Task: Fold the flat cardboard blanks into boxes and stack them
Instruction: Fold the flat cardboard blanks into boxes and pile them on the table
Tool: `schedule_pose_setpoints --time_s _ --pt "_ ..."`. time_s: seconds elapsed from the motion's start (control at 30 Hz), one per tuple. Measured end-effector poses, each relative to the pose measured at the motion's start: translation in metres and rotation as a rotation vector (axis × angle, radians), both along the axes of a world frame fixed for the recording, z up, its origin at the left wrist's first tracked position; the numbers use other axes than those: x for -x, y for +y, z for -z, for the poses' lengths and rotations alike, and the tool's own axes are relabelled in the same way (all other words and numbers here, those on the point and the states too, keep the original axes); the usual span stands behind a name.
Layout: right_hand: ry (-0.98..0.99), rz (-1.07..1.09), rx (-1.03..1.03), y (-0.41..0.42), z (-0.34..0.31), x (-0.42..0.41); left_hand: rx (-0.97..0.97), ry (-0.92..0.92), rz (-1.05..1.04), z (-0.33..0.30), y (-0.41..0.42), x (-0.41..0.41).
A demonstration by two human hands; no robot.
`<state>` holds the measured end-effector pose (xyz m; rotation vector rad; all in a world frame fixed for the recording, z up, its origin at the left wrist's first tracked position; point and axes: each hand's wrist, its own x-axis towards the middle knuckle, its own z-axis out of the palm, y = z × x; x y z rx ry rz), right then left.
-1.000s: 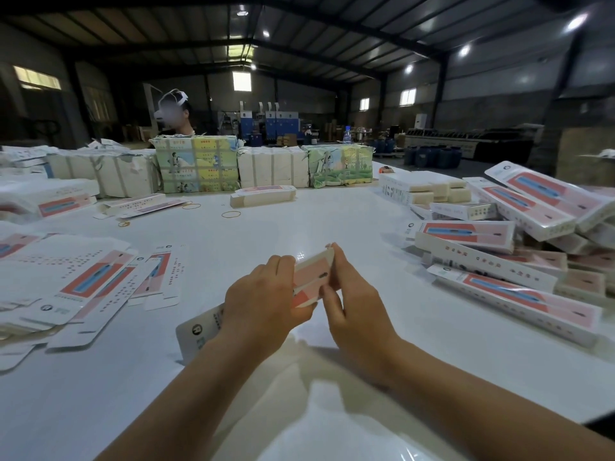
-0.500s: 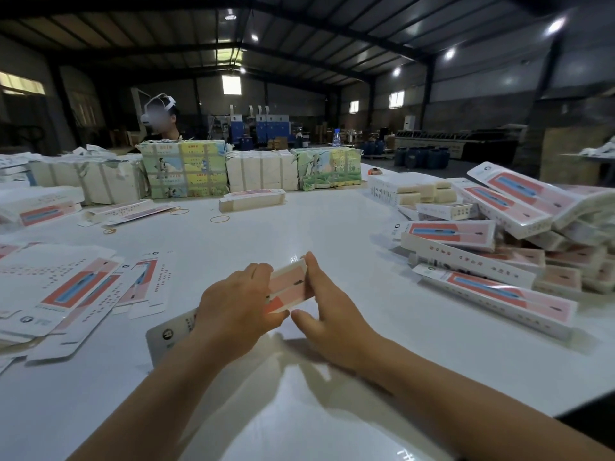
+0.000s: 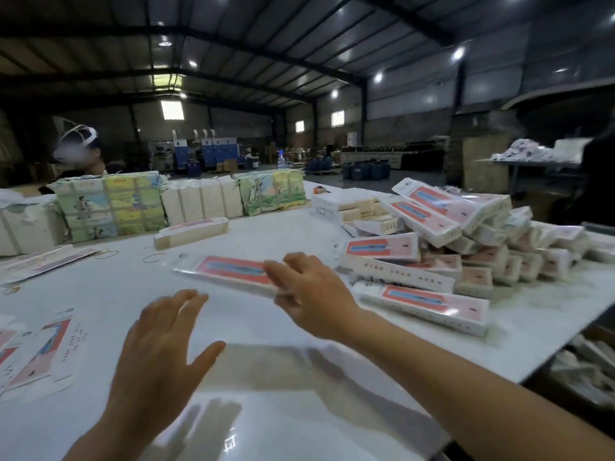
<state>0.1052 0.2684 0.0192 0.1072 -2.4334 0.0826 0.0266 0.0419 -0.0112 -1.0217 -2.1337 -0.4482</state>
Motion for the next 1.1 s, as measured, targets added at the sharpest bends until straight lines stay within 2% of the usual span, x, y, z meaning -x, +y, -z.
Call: schedule_pose_setpoints --time_s 0.13,0.2,0.27,0.37,0.57,0.77,0.9,1.0,1.1 --pt "0.157 0.213 0.107 0.081 -0.027 -0.022 -0.004 -0.167 0.027 0.025 0.005 0.013" --pt "0.218 0.34 0.106 0.118 -0.028 -0.036 -0.016 -0.391 0.043 0.031 0.009 0.014" --pt "0.177 0.458 0.071 0.149 -0.021 -0.051 -0.029 -0.551 0.078 0.03 0.011 0.015" --pt "0.032 0.569 -0.086 0.175 0.0 -0.07 -0.005 -0.609 0.121 0.032 0.011 0.021" --pt "-0.023 0.596 -0.129 0.177 0.007 -0.078 0.081 -0.596 0.055 0.037 0.009 0.027" --pt "-0.108 0.584 -0.107 0.168 0.004 -0.083 0.028 -0.617 0.131 0.027 0.013 0.012" --pt "-0.047 0.563 -0.033 0.142 -0.014 -0.074 0.033 -0.631 0.123 0.028 0.012 0.011" --pt "0.025 0.442 0.012 0.1 -0.028 -0.052 0.07 -0.631 0.102 0.029 0.012 0.011" --pt "-0.013 0.199 0.065 0.039 -0.02 -0.02 0.081 -0.6 0.089 0.03 0.016 0.008"
